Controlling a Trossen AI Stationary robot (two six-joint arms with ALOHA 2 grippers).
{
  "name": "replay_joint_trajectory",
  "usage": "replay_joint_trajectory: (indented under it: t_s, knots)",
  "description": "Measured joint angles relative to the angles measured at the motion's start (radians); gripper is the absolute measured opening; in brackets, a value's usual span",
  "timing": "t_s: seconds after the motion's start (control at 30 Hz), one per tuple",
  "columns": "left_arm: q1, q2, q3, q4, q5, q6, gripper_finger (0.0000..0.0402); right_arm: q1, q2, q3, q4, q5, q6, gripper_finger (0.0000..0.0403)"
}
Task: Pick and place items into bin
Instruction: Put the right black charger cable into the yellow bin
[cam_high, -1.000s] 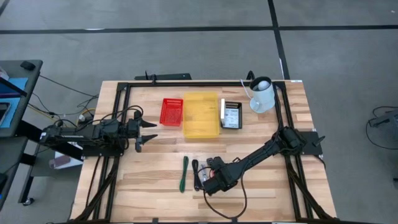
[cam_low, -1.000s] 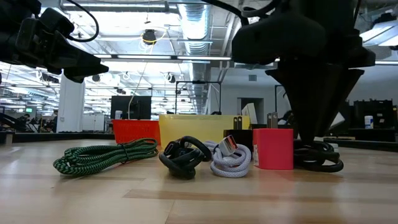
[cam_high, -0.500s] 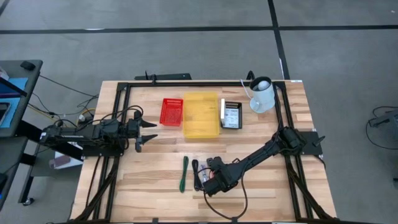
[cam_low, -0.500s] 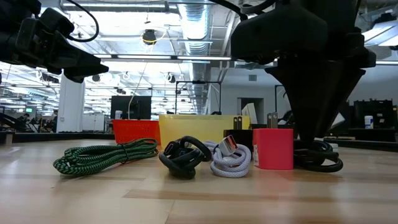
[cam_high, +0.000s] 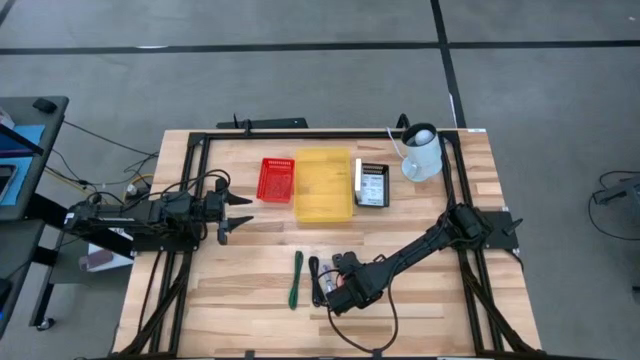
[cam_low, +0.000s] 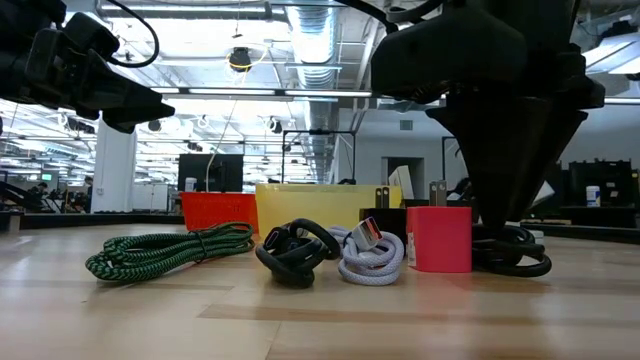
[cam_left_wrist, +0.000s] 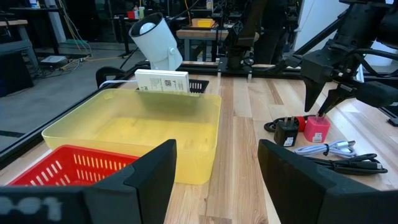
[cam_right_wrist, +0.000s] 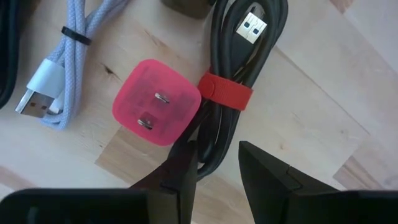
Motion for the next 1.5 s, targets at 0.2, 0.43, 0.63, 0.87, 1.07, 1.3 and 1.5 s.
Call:
replay_joint_trajectory:
  t_s: [0.2,0.43,0.63,0.87,1.07,1.3,1.5]
  knots:
    - [0.000,0.000,0.000,0.000,0.000,0.000,0.0220,0.007,-0.002,-0.022,0.031,-0.002,0.002,0.0113]
    - [0.000,0.000,0.000,0.000,0.000,0.000,0.0220,0.018,-0.005,-0.112,0.128,-0.039,0.030,0.0113]
    - [0.000,0.000,0.000,0.000,0.000,0.000,0.0220,0.019,-0.005,-0.123,0.134,-0.038,0.065,0.0110]
    - [0.000,0.000,0.000,0.000,0.000,0.000,0.0220,0.018,-0.003,-0.124,0.132,-0.042,0.110,0.0059]
    - [0.000,0.000,0.000,0.000,0.000,0.000,0.0220,0.018,-0.003,-0.124,0.127,-0.043,0.196,0.0031]
    - [0.000,0.000,0.000,0.000,0.000,0.000,0.0220,0.018,-0.003,-0.126,0.072,-0.048,0.311,0.0044]
    - [0.000,0.000,0.000,0.000,0.000,0.000,0.0220,0.018,0.001,-0.108,-0.058,-0.051,0.353,0.0030]
